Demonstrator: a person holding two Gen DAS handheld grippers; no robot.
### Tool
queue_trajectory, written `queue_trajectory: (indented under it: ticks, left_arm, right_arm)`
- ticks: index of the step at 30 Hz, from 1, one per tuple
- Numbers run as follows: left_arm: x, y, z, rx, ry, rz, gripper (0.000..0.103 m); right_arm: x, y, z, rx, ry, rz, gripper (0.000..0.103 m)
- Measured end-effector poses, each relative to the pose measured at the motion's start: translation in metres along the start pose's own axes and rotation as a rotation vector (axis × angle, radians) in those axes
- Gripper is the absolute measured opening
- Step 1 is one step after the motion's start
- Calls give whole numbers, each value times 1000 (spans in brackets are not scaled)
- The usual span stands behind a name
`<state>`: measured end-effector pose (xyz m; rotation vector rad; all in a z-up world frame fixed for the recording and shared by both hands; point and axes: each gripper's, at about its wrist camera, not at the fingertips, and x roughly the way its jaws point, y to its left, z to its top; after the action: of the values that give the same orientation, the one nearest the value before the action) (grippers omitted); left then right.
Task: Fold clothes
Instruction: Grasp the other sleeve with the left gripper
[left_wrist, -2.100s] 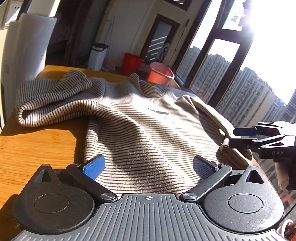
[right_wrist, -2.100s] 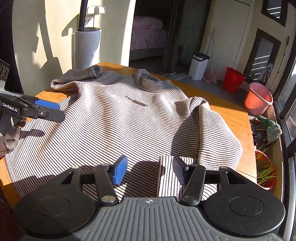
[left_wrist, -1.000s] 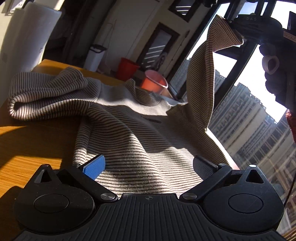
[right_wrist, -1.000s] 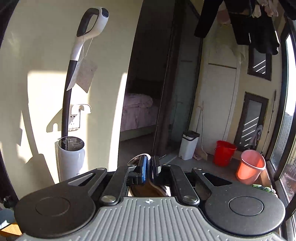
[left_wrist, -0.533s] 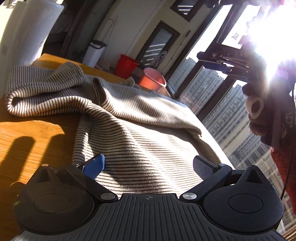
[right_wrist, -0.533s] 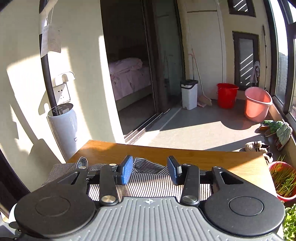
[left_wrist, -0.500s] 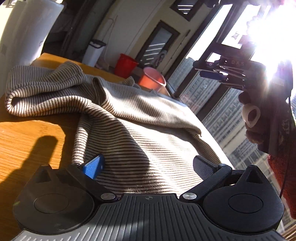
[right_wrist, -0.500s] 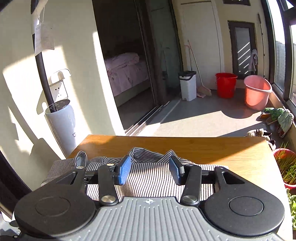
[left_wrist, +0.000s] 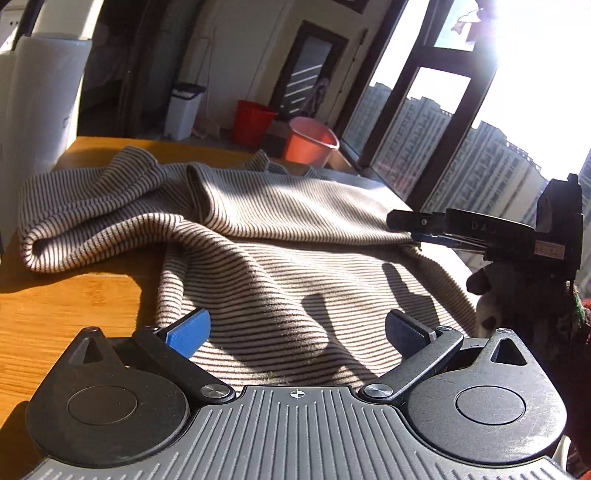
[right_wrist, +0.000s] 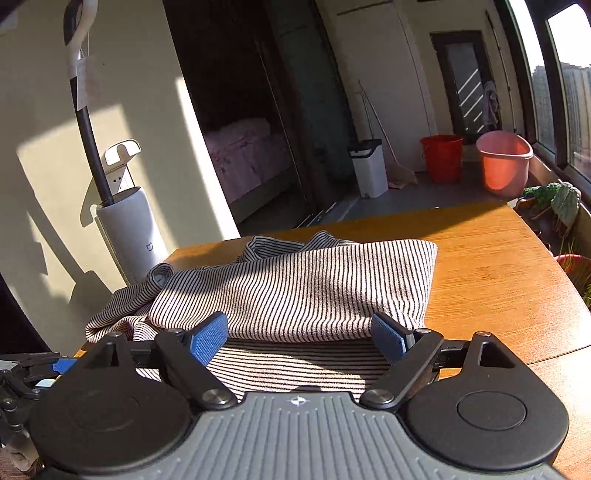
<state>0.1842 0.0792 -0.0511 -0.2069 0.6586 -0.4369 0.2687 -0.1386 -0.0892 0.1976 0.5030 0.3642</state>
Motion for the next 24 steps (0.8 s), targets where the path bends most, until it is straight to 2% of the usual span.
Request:
queue_trajectory:
  ticks: [2, 5, 9, 13, 14, 16, 17, 18, 19, 21, 24]
  left_arm:
    - [-4, 1, 16, 18, -35, 33, 101]
    - [4, 13, 50, -13, -45, 55, 93]
    - [43, 29, 78, -31, 13, 108, 93]
    - [88, 40, 90, -31, 95, 154, 90]
    - [96, 40, 91, -26, 107, 170, 86]
    - [105, 37, 92, 11, 101, 218, 59]
    - [106, 33, 92, 48, 81, 251, 39]
    - [104, 25, 93, 104, 51, 267, 13]
    - [99, 17, 96, 152, 14, 261, 9]
    - [84, -3, 105, 229, -77, 221, 9]
    - [65, -20, 120, 287, -194, 178, 9]
  right_arm:
    - [-7, 0, -8, -41, -48, -15, 86]
    - [-20, -9, -11, 10, -146, 9, 86]
    - [-40, -27, -15, 105, -269, 30, 88]
    - [-42, -32, -16, 130, -280, 24, 89]
    - [-41, -31, -16, 120, -275, 25, 89]
    - [-41, -29, -16, 101, -270, 28, 90]
    - [-41, -28, -16, 95, -270, 30, 90]
    - [-41, -28, -16, 92, -270, 32, 90]
    - [-40, -27, -17, 92, -270, 33, 90]
    - [-40, -28, -17, 98, -269, 32, 91]
    - [-39, -28, -18, 96, -267, 30, 93]
